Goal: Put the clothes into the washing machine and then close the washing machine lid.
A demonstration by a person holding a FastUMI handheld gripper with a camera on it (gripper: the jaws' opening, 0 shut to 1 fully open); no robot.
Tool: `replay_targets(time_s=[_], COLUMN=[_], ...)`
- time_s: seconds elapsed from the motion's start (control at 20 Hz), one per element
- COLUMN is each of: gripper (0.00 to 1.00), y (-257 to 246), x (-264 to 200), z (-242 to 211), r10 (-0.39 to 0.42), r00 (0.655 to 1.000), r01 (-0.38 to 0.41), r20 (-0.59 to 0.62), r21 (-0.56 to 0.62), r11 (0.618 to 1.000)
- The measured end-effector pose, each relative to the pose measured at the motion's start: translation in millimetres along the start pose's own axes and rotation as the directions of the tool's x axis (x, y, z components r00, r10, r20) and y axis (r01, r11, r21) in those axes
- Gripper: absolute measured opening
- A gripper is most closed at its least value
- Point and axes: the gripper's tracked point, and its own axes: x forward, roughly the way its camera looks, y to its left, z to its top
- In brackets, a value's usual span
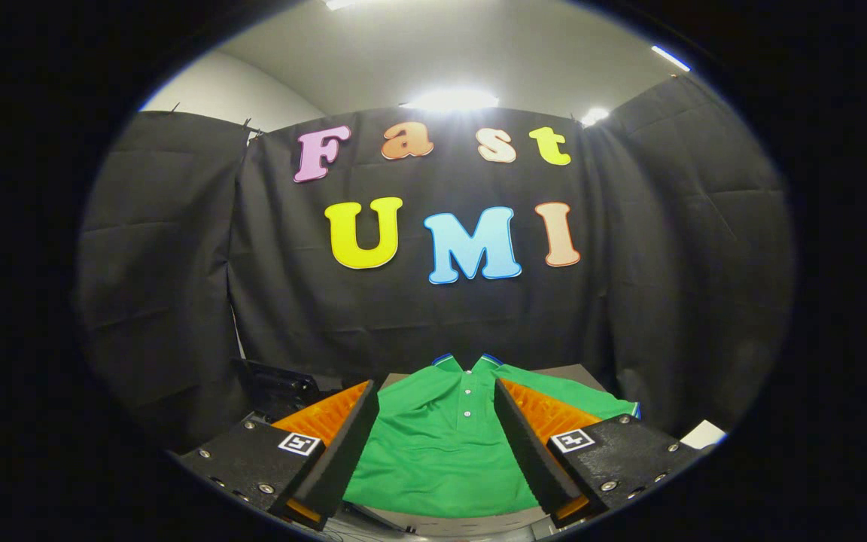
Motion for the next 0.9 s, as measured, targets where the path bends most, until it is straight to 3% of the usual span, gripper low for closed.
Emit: replay_targets(time_s=[0.6,0.9], gripper=[0.95,0.96], y=[-27,-34], x=[89,123], z=[-29,-62], r10=[-0.021,-0.013], r00=[0.983,0.952], r01=[0.028,0.023], r20=[-0.181,-0.306], r21=[0.036,0.03], r11=[0.999,0.999])
